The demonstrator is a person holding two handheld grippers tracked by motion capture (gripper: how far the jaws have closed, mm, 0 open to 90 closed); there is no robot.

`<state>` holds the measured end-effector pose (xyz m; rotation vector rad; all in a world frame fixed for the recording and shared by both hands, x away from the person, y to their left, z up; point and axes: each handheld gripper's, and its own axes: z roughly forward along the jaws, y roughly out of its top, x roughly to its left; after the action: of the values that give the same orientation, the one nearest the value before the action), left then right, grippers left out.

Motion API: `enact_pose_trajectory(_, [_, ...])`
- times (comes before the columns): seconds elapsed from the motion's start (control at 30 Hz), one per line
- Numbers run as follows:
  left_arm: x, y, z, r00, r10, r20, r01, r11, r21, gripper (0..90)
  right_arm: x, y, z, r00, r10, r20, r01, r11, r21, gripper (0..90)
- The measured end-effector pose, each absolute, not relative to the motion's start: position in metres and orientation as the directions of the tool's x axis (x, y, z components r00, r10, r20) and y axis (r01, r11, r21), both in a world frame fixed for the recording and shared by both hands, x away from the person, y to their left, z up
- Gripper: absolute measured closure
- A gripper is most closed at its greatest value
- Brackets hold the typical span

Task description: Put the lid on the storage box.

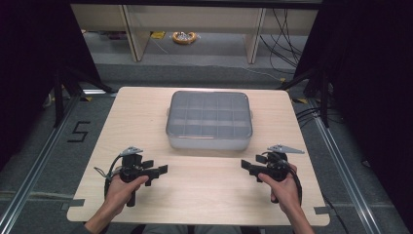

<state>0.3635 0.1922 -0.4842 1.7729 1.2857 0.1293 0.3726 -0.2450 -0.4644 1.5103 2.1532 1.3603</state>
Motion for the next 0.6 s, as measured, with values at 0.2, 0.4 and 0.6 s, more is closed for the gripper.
enact_pose_trajectory(0.2, [0.345, 0.195, -0.491, 0.484, 0.803, -0.348, 0.691, -0.106, 0.715, 25.8, 0.347, -0.241, -0.477, -0.478, 0.82, 0.316, 0.669, 0.107, 0.736, 26.1])
enact_pose_trajectory(0.4, [0.331, 0.194, -0.495, 0.506, 0.799, -0.325, 0.679, -0.137, 0.721, 24.9, 0.327, -0.241, -0.483, -0.495, 0.805, 0.327, 0.68, 0.124, 0.723, 24.9])
enact_pose_trajectory(0.6, [0.318, 0.192, -0.496, 0.527, 0.794, -0.302, 0.658, -0.157, 0.736, 24.4, 0.31, -0.234, -0.486, -0.492, 0.795, 0.355, 0.711, 0.132, 0.691, 24.3])
